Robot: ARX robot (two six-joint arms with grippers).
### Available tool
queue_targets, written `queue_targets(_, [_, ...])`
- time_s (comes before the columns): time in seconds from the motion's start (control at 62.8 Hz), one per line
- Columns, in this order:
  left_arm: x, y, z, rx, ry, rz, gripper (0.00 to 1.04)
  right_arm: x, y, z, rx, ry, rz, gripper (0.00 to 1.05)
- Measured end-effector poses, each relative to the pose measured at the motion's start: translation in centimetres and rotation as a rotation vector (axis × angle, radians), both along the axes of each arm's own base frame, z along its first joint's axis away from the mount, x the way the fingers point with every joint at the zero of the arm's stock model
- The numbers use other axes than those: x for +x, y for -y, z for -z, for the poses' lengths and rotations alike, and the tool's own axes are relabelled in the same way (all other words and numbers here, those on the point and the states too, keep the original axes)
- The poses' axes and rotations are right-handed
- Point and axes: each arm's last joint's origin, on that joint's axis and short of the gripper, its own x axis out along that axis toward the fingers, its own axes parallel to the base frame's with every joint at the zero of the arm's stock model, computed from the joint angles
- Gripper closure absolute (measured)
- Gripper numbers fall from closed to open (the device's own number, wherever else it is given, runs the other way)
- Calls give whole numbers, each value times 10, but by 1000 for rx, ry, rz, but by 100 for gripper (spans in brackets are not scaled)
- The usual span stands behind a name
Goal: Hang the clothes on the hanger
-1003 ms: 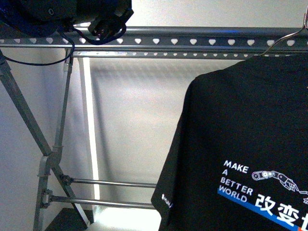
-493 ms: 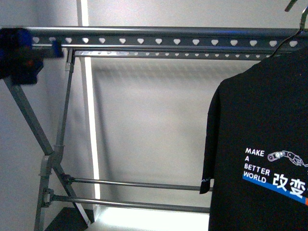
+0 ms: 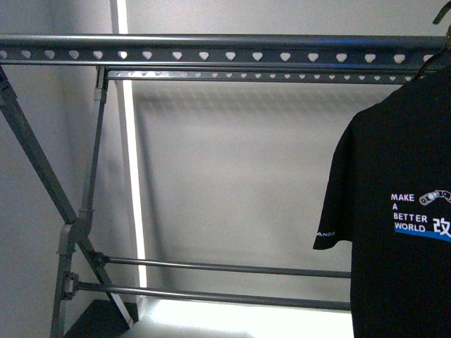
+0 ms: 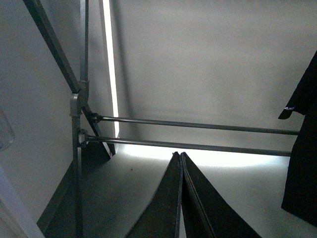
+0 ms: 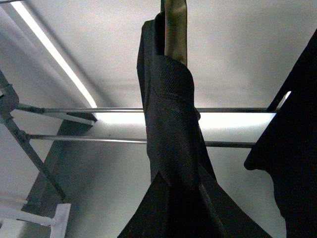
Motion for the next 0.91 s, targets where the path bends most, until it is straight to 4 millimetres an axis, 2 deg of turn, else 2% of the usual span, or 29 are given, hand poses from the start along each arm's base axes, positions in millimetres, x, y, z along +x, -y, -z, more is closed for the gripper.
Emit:
queue_targets(0.111, [-16,-12,9,2,5,-3,101,11,-3,-2,-15,-10,28,94])
queue_targets(0.271, [-28,-12,16,2,5,-3,101,18,-5,5,-32,-33,48,94])
queue_targets(0.684, [-52,-12,27,2,5,-3,101,28,-8,43,-115,-90,63,93])
queue_targets(0.828, [-57,-12,32,2,18,-2,101,26,-9,56,-145,-61,78,70])
queue_targets(0.907, [-59,-12,32,3,21,-3,101,21,-12,54,-153,-9,78,58])
